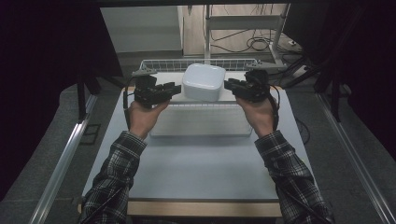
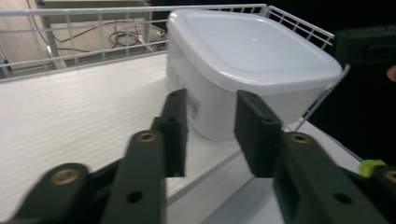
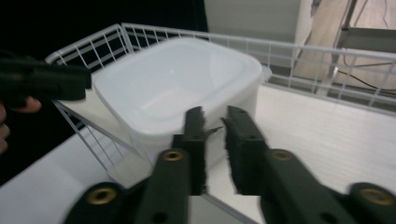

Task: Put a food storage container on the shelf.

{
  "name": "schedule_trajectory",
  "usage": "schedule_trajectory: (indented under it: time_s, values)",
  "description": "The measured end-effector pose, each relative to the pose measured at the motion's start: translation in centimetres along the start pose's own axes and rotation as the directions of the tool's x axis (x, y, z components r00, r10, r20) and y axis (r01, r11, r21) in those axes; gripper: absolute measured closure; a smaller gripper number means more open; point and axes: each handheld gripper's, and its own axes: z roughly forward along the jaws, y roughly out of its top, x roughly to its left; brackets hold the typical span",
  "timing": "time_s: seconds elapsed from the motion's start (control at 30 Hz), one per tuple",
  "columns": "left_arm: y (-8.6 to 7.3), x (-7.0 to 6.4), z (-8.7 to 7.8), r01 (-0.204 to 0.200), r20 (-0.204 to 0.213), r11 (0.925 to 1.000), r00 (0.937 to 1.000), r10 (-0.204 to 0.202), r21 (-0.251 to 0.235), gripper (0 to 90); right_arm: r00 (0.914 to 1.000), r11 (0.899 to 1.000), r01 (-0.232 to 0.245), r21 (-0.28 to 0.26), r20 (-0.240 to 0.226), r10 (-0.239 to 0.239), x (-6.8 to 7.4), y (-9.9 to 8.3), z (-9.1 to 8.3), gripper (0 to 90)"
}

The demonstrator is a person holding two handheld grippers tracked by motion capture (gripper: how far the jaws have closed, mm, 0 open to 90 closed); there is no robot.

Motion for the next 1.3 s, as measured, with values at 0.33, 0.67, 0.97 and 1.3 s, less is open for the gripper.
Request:
schedule_trajectory:
  time_s: [0.33,0.67,0.97,1.3]
  values:
    - [0.6,0.2,2.5,-0.022,-0.084,0.9987,0.9961,0.026,0.046,87.4,0.9992,0.997,-0.011,0.073,0.039,0.008,-0.1,-1.1,2.6,89.7]
    - [0.3,0.2,2.7,-0.008,-0.068,0.9989,0.9976,0.012,0.046,89.4,0.9982,0.997,-0.033,0.069,0.051,0.03,-0.4,-0.6,3.7,89.8]
    - [0.1,0.7,2.1,0.002,-0.059,0.9993,0.9983,0.0,0.037,88.8,0.9981,0.997,-0.028,0.076,0.056,0.024,-0.2,-0.2,4.8,89.8]
    - [-0.2,0.6,1.9,0.008,-0.047,0.9995,0.9989,-0.007,0.031,87.5,0.9986,0.997,-0.023,0.08,0.049,0.019,-0.2,-0.3,4.7,89.7]
